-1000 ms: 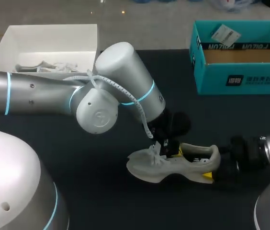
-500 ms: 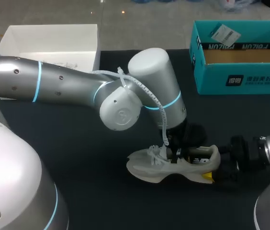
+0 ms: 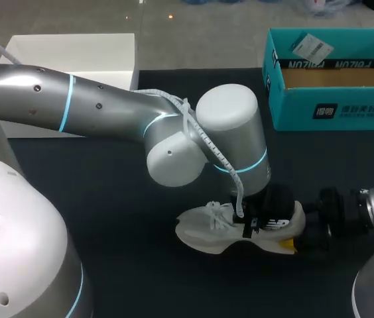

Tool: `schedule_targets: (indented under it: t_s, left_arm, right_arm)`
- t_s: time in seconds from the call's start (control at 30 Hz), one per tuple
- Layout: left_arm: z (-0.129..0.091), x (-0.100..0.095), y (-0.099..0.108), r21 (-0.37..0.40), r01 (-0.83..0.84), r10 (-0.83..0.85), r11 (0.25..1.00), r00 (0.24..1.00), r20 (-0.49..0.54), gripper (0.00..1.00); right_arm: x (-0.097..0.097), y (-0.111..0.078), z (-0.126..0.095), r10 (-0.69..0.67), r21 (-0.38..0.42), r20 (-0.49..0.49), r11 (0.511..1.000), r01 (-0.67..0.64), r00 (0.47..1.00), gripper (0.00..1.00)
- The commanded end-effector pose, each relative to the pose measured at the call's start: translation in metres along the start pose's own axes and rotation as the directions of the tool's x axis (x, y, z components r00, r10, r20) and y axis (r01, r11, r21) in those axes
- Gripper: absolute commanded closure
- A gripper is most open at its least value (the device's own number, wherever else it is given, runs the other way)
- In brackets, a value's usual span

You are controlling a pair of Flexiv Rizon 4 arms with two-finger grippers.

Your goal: Take the shoe out of the shoebox, open the shoe tongue, remove and reinsert the insole, then place the shoe into the shoebox

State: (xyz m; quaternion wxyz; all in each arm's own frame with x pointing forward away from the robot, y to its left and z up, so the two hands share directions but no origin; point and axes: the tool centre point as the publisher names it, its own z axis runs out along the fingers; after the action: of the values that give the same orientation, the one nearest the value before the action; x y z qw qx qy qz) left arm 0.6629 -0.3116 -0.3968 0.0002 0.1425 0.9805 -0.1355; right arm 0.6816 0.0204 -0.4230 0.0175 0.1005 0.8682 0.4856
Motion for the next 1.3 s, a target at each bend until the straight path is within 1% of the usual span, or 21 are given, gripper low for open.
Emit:
schedule_targets:
  t_s: [0.03, 0.1, 0.17, 0.23, 0.27, 0.3, 0.37, 0.4, 0.57, 0.73, 0.8, 0.87, 0.93, 1.07, 1.13, 1.23, 1.27, 1.3]
  left_arm:
    - [-0.005, 0.006, 0.0, -0.015, 0.004, -0.004, 1.0, 1.0, 0.013, 0.95]
    - [0.0, 0.004, 0.001, -0.029, 0.009, -0.009, 1.0, 1.0, -0.008, 0.83]
    - [0.004, 0.001, 0.002, -0.038, 0.012, -0.014, 0.999, 1.0, -0.027, 0.76]
    - [0.009, -0.003, 0.003, -0.047, 0.014, -0.016, 0.999, 0.999, -0.03, 0.6]
    - [0.01, -0.004, 0.003, -0.047, 0.013, -0.015, 0.999, 0.999, -0.04, 0.58]
    - [0.012, -0.005, 0.004, -0.038, 0.014, -0.016, 0.999, 0.999, -0.05, 0.58]
    - [0.017, -0.006, 0.005, -0.048, 0.01, -0.013, 0.999, 0.998, -0.059, 0.59]
    - [0.019, -0.006, 0.006, -0.048, 0.009, -0.012, 0.999, 0.998, -0.062, 0.62]
    - [0.028, -0.004, 0.009, -0.064, 0.009, -0.013, 0.998, 0.998, -0.069, 0.73]
    - [0.033, -0.002, 0.012, -0.084, 0.008, -0.014, 0.996, 0.998, -0.068, 0.73]
    - [0.032, 0.001, 0.013, -0.083, -0.004, -0.004, 0.997, 0.996, -0.09, 0.72]
    - [0.032, 0.003, 0.013, -0.062, -0.007, -0.001, 0.998, 0.992, -0.124, 0.71]
    - [0.033, 0.004, 0.014, -0.083, -0.009, 0.0, 0.997, 0.993, -0.116, 0.7]
    - [0.041, 0.004, 0.017, -0.099, -0.014, -0.001, 0.995, 0.988, -0.155, 0.72]
    - [0.044, 0.004, 0.017, -0.113, -0.019, 0.002, 0.993, 0.988, -0.155, 0.73]
    - [0.049, 0.002, 0.018, -0.135, -0.022, 0.004, 0.991, 0.991, -0.135, 0.82]
    - [0.051, 0.001, 0.019, -0.143, -0.022, 0.003, 0.989, 0.992, -0.127, 0.84]
    - [0.052, 0.0, 0.019, -0.135, -0.016, -0.001, 0.991, 0.993, -0.121, 0.87]
  right_arm:
    - [0.001, 0.0, 0.0, 0.001, 0.004, 0.004, 1.0, -0.001, 1.0, 1.0]
    - [0.001, 0.0, 0.0, 0.001, 0.004, 0.004, 1.0, -0.001, 1.0, 1.0]
    - [0.001, 0.0, 0.0, 0.001, 0.004, 0.004, 1.0, -0.001, 1.0, 1.0]
    - [0.001, 0.0, 0.0, 0.001, 0.004, 0.004, 1.0, -0.001, 1.0, 1.0]
    - [0.001, 0.0, 0.0, 0.001, 0.004, 0.004, 1.0, -0.001, 1.0, 1.0]
    - [0.001, 0.0, 0.0, 0.001, 0.004, 0.004, 1.0, -0.001, 1.0, 1.0]
    - [0.001, 0.0, 0.0, 0.001, 0.004, 0.004, 1.0, -0.001, 1.0, 1.0]
    - [0.001, 0.0, 0.0, 0.001, 0.004, 0.004, 1.0, -0.001, 1.0, 1.0]
    - [0.001, 0.0, 0.0, 0.001, 0.004, 0.004, 1.0, -0.001, 1.0, 1.0]
    - [0.001, 0.0, 0.0, 0.001, 0.004, 0.004, 1.0, -0.001, 1.0, 1.0]
    - [0.001, 0.0, 0.0, 0.001, 0.004, 0.004, 1.0, -0.001, 1.0, 1.0]
    - [0.001, 0.0, 0.0, 0.001, 0.004, 0.004, 1.0, -0.001, 1.0, 1.0]
    - [0.001, 0.0, 0.0, 0.001, 0.004, 0.004, 1.0, -0.001, 1.0, 1.0]
    - [0.001, 0.0, 0.0, 0.001, 0.004, 0.004, 1.0, -0.001, 1.0, 1.0]
    - [0.001, 0.0, 0.0, 0.001, 0.004, 0.004, 1.0, -0.001, 1.0, 1.0]
    - [0.001, 0.0, 0.0, 0.001, 0.004, 0.004, 1.0, -0.001, 1.0, 1.0]
    - [0.001, 0.0, 0.0, 0.001, 0.004, 0.004, 1.0, -0.001, 1.0, 1.0]
    - [0.001, 0.0, 0.0, 0.001, 0.004, 0.004, 1.0, -0.001, 1.0, 1.0]
